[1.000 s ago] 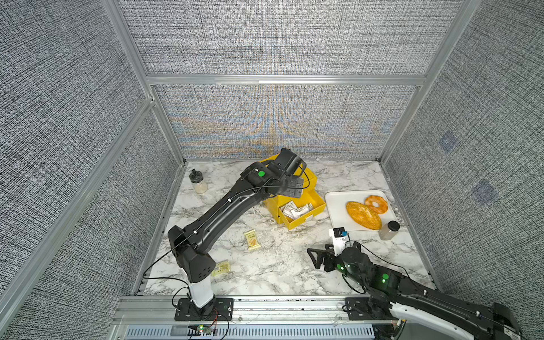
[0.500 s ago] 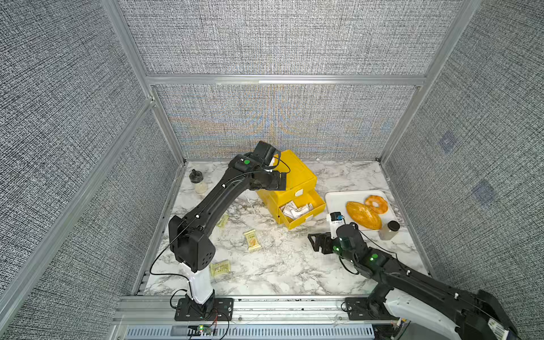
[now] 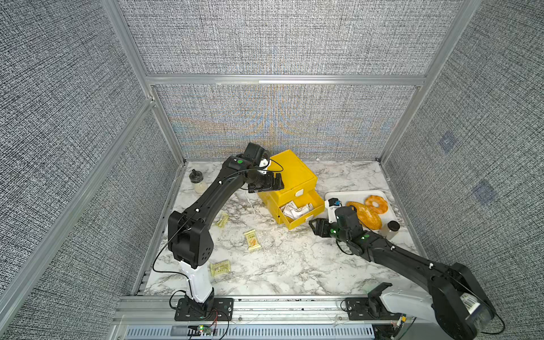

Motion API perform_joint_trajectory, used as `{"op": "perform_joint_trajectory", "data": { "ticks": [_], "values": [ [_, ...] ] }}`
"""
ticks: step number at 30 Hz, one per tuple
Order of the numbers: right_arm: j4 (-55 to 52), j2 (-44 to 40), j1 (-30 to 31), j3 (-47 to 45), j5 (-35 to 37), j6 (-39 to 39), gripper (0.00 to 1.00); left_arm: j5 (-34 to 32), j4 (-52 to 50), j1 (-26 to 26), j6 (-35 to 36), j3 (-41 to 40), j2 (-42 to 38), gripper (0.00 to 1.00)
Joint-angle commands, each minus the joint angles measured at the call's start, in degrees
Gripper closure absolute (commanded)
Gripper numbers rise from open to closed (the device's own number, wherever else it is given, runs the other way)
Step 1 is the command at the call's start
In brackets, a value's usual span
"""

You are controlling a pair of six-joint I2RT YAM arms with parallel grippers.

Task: Place the cookies into the drawer by color
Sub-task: Close the drawer in the storage box.

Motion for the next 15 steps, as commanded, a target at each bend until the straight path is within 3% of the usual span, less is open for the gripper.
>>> {"op": "perform_joint_trajectory", "data": {
  "ticks": [1, 15],
  "values": [
    [3.1, 2.9, -0.4, 2.7, -2.3, -0.8, 0.34, 1.2, -1.2, 0.0, 2.0, -0.9, 0.3, 0.04],
    [9.5, 19.0, -0.8, 17.3, -6.9, 3.1, 0.42, 3.3, -0.9, -0.1, 2.2, -1.1, 0.1, 0.04]
  ]
}}
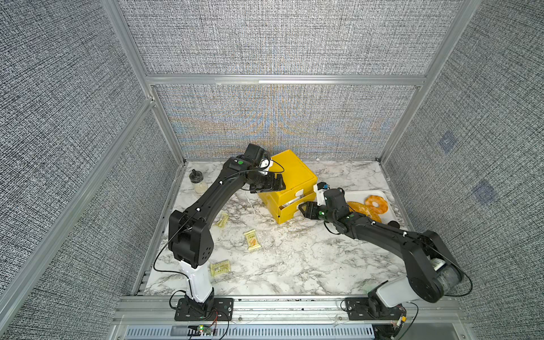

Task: Place the cookies into the drawer by color
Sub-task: Close the drawer in the storage box.

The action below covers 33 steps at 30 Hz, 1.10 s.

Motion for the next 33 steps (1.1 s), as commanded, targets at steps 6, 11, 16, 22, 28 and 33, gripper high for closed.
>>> {"op": "perform_joint_trajectory", "data": {
  "ticks": [6, 11, 16, 22, 28, 33],
  "values": [
    [10.6, -2.1, 0.0, -4.2, -3.3, 5.9, 0.45, 0.5, -2.2, 0.0, 1.2, -0.5, -1.0, 0.04],
    [11.4, -7.1, -0.2, -9.3, -2.1, 6.4, 0.45, 0.7, -2.1, 0.0, 1.2, -0.5, -1.1, 0.04],
    [12.5, -4.1, -0.7, -8.6, -2.7, 6.7, 0.50, 1.0, -2.0, -0.1, 1.0, -0.6, -1.1, 0.04],
    [17.6, 6.3, -0.7, -2.4, -6.6, 9.4, 0.80, 1.1, -1.9, 0.0, 1.0, -0.7, -1.3, 0.04],
    [23.0, 11.2, -0.6, 1.0, -8.5, 12.7, 0.84, 1.3, -1.7, -0.1, 1.1, -1.0, -1.1, 0.04],
    [23.4, 5.7, -1.0, -5.9, -6.0, 11.9, 0.82, 0.6, -1.7, 0.0, 1.3, -1.0, -1.2, 0.04]
  ]
}}
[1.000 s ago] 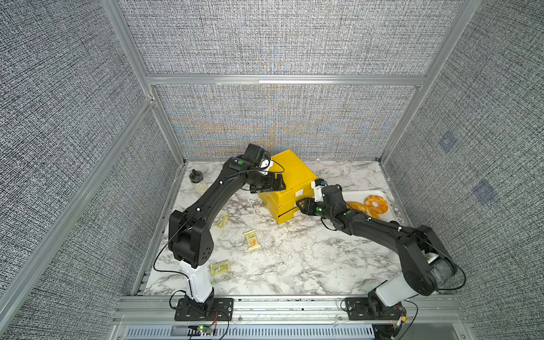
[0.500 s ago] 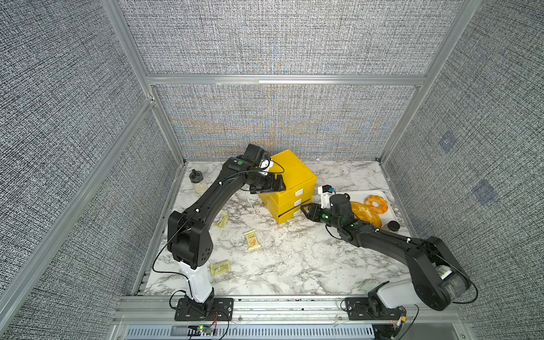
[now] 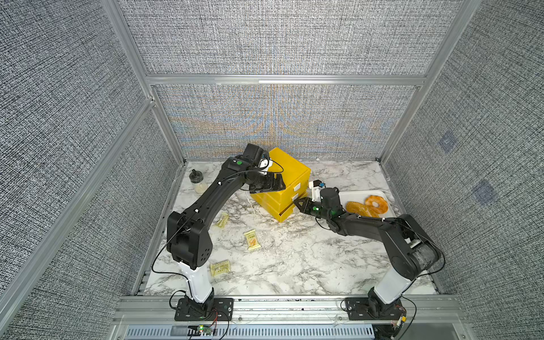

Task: Place the cookies into the drawer by color
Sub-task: Close the drawer in the storage box, then open the drawer in the storage box.

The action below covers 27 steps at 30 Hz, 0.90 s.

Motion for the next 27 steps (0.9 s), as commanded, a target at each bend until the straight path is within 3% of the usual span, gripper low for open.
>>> {"op": "perform_joint_trajectory", "data": {
  "ticks": [1, 9, 20, 27],
  "values": [
    [2.4, -3.3, -0.4, -3.4, 1.6, -0.4, 0.81, -0.2, -1.8, -0.2, 1.7, -0.2, -0.2, 0.04],
    [3.0, -4.1, -2.9, -7.8, 1.5, -0.3, 0.70, -0.7, -1.9, -0.2, 1.9, -0.1, 0.2, 0.03],
    [7.0, 7.0, -2.0, -1.4, -1.9, 5.3, 0.38, -4.2, -2.8, 1.0, 1.6, -0.2, -0.6, 0.01],
    [2.8, 10.8, -1.7, 1.1, 1.8, 7.8, 0.39, -3.5, -2.8, 1.2, 1.4, 0.0, -0.2, 0.01]
  ]
}}
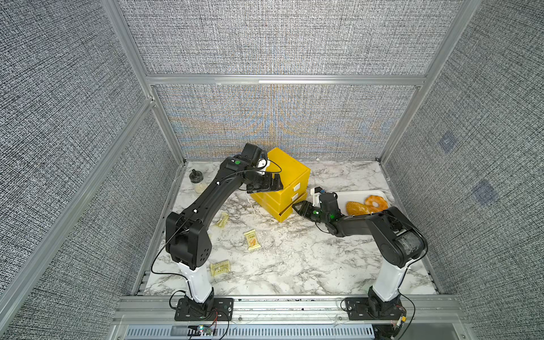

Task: Place the cookies into the drawer by color
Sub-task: Open the drawer in the storage box.

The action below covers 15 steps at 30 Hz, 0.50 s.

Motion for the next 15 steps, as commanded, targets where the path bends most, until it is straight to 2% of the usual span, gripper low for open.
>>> {"op": "perform_joint_trajectory", "data": {
  "ticks": [1, 9, 15],
  "values": [
    [-2.1, 0.8, 0.2, 0.6, 3.2, 1.8, 0.40, -0.9, -1.8, 0.2, 0.8, -0.1, 0.2, 0.01],
    [-12.0, 0.7, 0.8, 3.2, 10.8, 2.2, 0.44, -0.5, -1.8, 0.1, 0.8, 0.0, -0.1, 0.01],
    [-24.6, -3.6, 2.7, 3.4, 21.2, 2.6, 0.48, -0.4, -1.7, 0.3, 0.7, 0.0, -0.2, 0.01]
  ]
}}
